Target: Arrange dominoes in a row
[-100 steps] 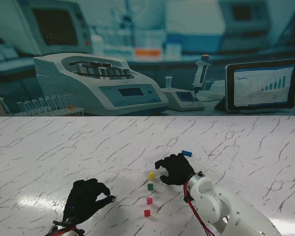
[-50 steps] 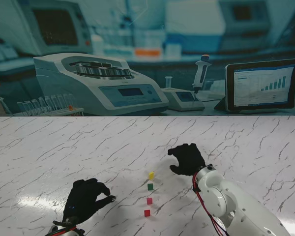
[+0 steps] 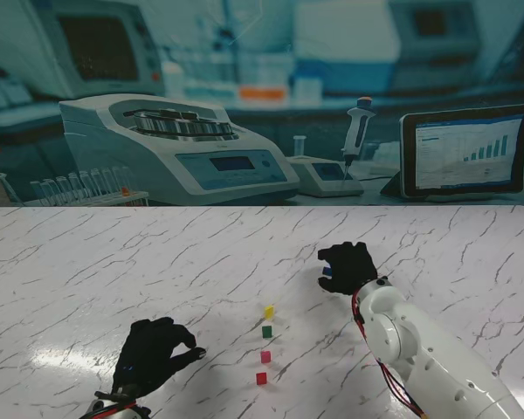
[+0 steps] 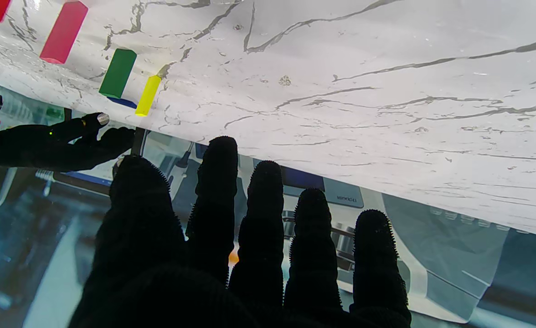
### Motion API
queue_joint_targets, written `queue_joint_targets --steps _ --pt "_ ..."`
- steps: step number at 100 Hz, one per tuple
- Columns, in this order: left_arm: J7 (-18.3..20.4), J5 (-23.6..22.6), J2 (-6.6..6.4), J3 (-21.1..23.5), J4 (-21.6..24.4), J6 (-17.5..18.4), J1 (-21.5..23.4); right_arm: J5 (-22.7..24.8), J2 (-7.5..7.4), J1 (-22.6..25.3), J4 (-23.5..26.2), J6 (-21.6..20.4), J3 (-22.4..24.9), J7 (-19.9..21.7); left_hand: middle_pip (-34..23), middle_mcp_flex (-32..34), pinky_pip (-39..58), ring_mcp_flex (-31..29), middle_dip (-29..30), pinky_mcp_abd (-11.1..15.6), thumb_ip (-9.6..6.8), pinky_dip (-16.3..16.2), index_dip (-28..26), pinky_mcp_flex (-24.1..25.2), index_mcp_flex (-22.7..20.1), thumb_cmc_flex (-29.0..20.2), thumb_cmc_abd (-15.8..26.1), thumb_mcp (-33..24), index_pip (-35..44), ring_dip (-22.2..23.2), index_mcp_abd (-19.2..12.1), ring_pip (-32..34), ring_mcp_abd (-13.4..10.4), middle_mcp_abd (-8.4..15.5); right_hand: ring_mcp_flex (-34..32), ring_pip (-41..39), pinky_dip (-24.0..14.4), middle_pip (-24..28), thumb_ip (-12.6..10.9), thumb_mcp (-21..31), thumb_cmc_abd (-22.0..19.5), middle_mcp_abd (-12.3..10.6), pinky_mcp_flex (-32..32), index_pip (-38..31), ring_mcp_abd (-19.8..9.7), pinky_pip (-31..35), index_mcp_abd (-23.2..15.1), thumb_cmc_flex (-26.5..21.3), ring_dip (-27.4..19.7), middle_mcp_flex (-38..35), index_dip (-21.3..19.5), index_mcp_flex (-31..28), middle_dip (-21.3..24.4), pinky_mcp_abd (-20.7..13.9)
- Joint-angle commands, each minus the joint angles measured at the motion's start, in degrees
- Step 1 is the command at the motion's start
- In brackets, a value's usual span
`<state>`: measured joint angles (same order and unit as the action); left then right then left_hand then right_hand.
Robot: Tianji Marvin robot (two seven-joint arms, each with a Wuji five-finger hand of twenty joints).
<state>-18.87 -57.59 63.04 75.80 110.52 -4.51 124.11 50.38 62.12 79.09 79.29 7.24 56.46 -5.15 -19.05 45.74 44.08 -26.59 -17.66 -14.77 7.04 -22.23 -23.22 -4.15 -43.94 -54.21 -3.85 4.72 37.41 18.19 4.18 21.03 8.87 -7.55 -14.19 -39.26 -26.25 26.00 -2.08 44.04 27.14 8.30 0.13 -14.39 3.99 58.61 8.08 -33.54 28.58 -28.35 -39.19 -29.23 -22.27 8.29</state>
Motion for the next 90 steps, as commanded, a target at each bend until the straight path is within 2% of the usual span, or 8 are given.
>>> queue_joint_targets --steps 1,42,90 --pt "0.73 0.35 0.28 -0.2 0.12 0.91 0.28 -0.12 0.35 -0.71 -1.06 0.43 -0.38 0.16 -1.12 0.9 1.52 -0.15 -0.64 -0.32 0.4 -1.14 0.04 0.51 -0.94 -1.35 0.76 -0.09 1.16 0.63 -1.53 0.88 -1.11 1.15 0.54 1.0 -0.78 -0.81 1.3 -0.6 -1.55 -0.45 0.11 1.09 -1.12 -0.61 -0.27 1.53 -0.72 0.76 1.29 1.45 0.97 0.66" --pt "1.83 1.19 0.27 -0.21 0.25 0.73 0.14 -2.4 1.12 -5.08 -8.27 2.48 -4.22 -2.0 -1.22 0.96 1.63 -0.21 -0.67 -0.31 0.45 -1.19 0.27 0.44 -0.85 -1.42 0.73 -0.05 1.42 0.63 -1.61 0.94 -1.13 1.21 0.56 0.31 -1.39 -0.35 1.76 -0.88 -2.06 -0.68 0.57 0.52 -1.32 -0.77 -0.74 1.12 -0.71 0.91 1.93 1.17 1.03 0.3" --pt "2.77 2.24 0.3 -0.25 0.21 0.63 -0.07 -6.2 2.21 -9.18 -14.33 2.95 -8.24 -3.09 -1.23 0.93 1.65 -0.19 -0.66 -0.31 0.46 -1.21 0.44 0.46 -0.79 -1.42 0.77 -0.02 1.57 0.64 -1.62 0.97 -1.18 1.27 0.46 -0.09 -1.78 0.07 2.1 -1.38 -3.25 -1.48 0.77 -0.39 -1.84 -0.92 -1.78 0.32 -0.83 1.04 2.04 0.65 1.3 -0.05"
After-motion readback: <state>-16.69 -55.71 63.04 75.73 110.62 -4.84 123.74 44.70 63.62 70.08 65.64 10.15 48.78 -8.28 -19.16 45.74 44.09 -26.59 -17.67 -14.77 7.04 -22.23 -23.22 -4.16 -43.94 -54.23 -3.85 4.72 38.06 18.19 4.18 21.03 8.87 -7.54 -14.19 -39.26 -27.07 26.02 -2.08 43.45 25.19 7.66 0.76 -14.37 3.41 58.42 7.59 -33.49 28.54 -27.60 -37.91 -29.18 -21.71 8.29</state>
